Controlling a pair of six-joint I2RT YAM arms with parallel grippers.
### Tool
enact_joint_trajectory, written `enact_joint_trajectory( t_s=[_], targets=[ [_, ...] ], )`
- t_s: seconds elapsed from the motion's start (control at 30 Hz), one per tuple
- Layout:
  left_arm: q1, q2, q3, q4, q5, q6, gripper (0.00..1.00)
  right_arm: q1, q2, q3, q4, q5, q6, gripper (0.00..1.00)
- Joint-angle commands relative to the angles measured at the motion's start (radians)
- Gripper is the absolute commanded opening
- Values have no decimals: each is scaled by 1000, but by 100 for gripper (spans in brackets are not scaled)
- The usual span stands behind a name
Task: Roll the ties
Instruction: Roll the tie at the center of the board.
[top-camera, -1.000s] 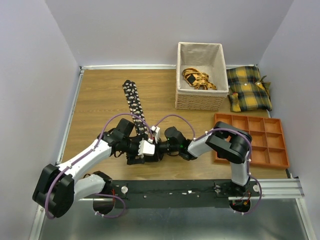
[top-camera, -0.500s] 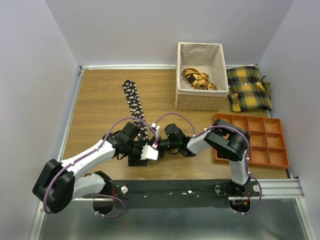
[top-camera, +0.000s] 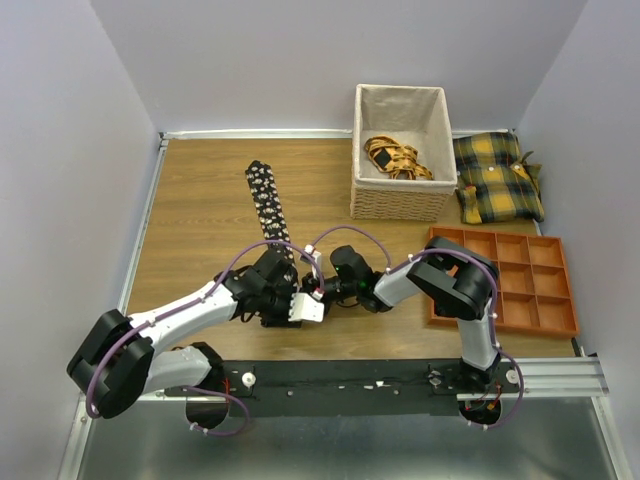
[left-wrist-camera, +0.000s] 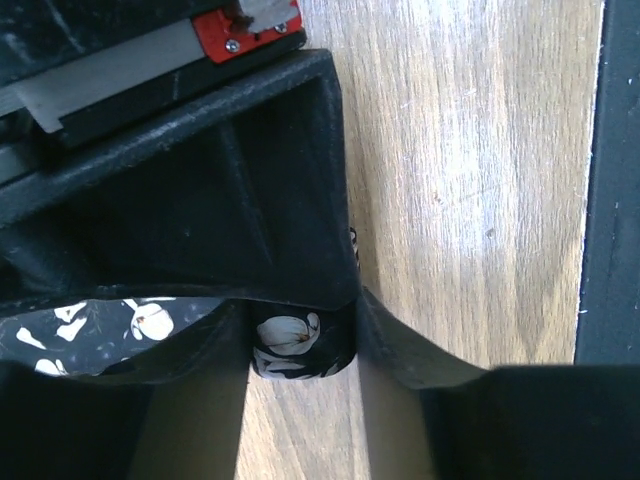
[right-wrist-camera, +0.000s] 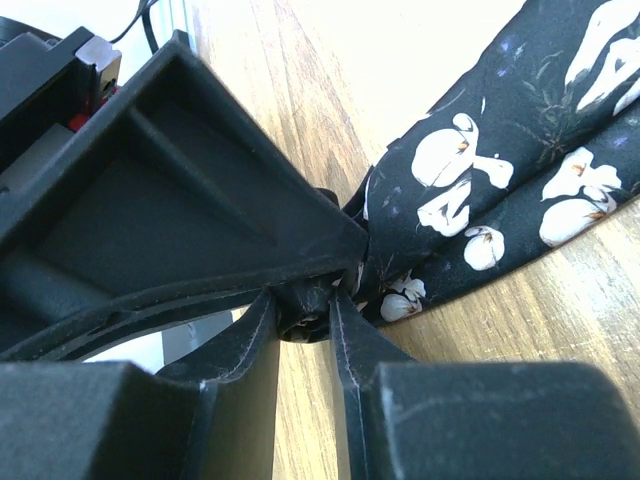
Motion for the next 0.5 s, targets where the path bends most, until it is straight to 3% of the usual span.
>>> enact_joint_trajectory(
  t_s=[0.0, 0.1, 0.13, 0.23, 0.4, 0.47],
  targets=[
    [-19, 27, -42, -26, -93, -42, 41, -22, 53, -14, -89, 11, 9, 9],
    [-20, 27, -36, -23, -72, -28, 33, -24, 35, -5, -124, 34, 13, 21],
    [-21, 30, -30, -23, -66, -30, 32, -24, 27, -2, -141, 53, 13, 33],
    [-21, 50, -12, -37, -23, -47, 27, -26, -19, -6, -194, 92, -11, 45],
    [-19, 60, 5, -80, 68, -50, 25, -26, -147, -115, -148, 167, -104, 50],
    [-17, 67, 11, -84, 72, -48, 25, -23, -216, -176, -47, 219, -166, 50]
  ],
)
